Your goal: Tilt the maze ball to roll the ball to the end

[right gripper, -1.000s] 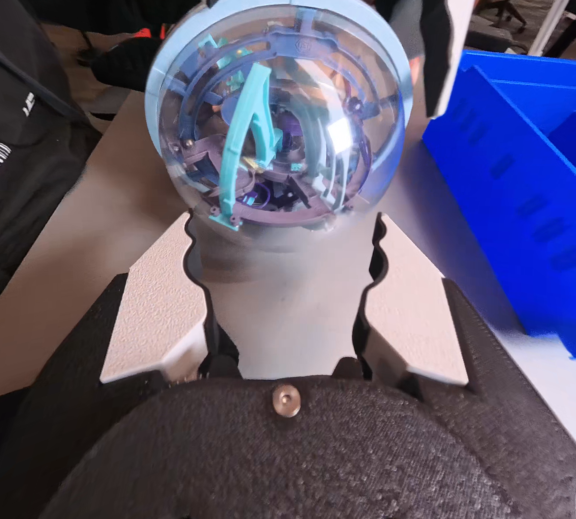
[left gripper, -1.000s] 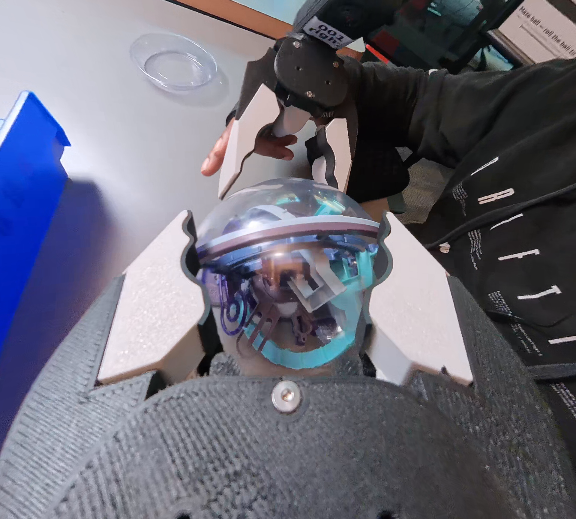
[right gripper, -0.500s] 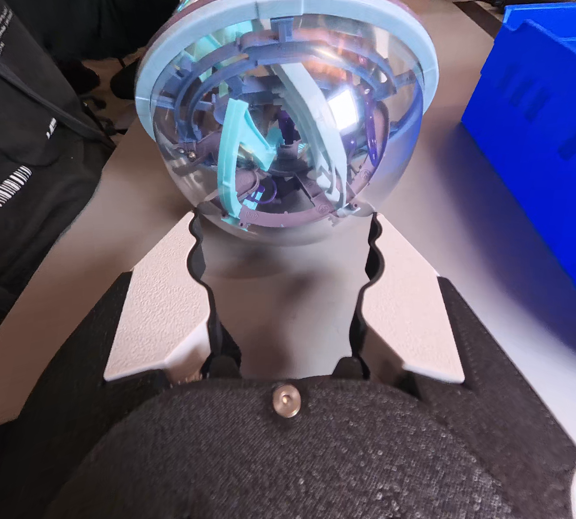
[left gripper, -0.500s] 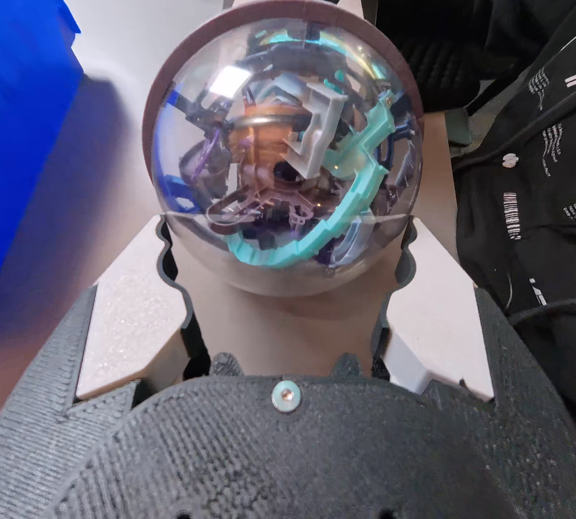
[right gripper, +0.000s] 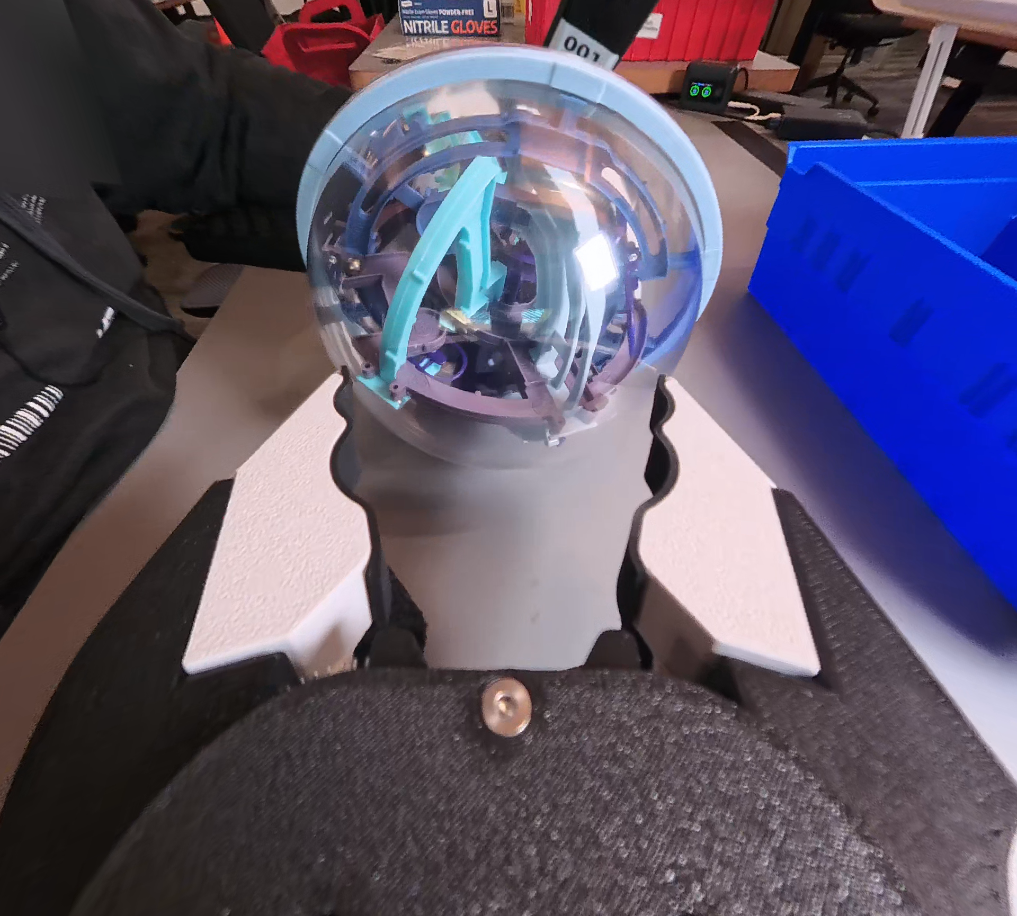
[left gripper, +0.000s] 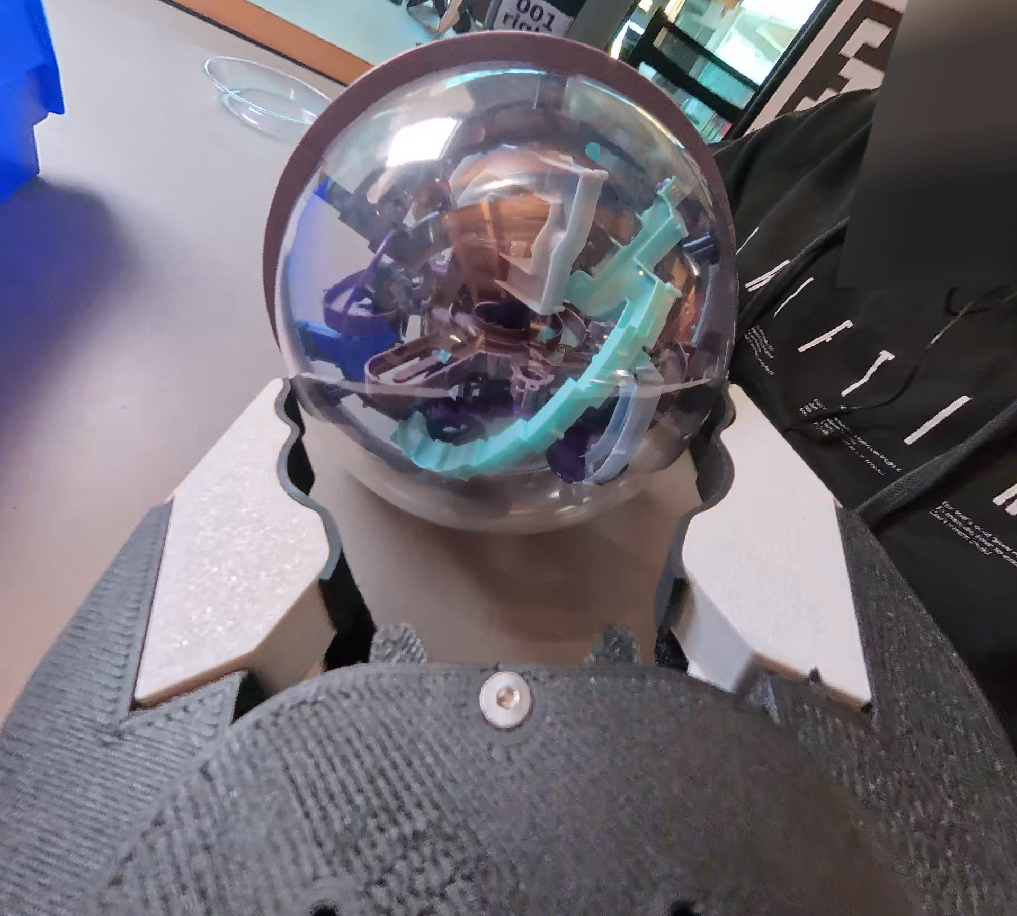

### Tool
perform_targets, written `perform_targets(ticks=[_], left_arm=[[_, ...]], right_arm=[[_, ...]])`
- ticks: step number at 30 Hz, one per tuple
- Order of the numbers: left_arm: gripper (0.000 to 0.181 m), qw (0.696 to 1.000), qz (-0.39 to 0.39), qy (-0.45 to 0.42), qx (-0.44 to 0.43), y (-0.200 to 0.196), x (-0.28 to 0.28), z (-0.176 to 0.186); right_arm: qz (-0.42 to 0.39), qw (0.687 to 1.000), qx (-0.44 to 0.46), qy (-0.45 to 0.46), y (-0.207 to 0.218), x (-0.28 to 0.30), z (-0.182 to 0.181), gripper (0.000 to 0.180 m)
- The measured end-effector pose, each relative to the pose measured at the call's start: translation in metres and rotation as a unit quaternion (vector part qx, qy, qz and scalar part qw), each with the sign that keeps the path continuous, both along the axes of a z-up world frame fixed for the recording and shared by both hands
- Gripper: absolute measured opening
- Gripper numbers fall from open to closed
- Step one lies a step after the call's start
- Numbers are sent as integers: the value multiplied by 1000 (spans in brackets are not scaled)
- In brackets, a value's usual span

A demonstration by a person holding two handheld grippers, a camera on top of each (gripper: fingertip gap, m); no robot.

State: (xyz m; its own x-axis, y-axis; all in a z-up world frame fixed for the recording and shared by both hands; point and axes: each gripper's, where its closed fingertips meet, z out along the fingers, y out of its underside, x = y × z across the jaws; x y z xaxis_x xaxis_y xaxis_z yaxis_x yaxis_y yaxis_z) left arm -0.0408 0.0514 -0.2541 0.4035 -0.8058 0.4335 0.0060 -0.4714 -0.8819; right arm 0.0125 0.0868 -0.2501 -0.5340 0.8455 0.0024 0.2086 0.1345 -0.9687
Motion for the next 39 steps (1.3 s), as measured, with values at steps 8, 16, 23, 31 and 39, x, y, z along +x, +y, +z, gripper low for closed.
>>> perform_targets(ticks=[8, 16, 23, 31, 39], left_arm=[[143, 999, -15, -34, 21, -4, -6, -1], [143, 998, -14, -11, 56, -9, -3, -1], [143, 994, -14, 31, 105, -14, 2, -2], [143, 997, -19, 5, 76, -14, 4, -3], [143, 996, -20, 8, 87, -15, 4, -3]], right_arm=[[-15, 999, 40, 29, -6, -6, 0, 107], [-23, 994, 87, 57, -14, -6, -2, 114], [-24, 987, 135, 85, -21, -4, -2, 119], [-23, 993, 94, 75, -22, -3, 0, 119], [-21, 991, 104, 81, -24, -2, 0, 119]])
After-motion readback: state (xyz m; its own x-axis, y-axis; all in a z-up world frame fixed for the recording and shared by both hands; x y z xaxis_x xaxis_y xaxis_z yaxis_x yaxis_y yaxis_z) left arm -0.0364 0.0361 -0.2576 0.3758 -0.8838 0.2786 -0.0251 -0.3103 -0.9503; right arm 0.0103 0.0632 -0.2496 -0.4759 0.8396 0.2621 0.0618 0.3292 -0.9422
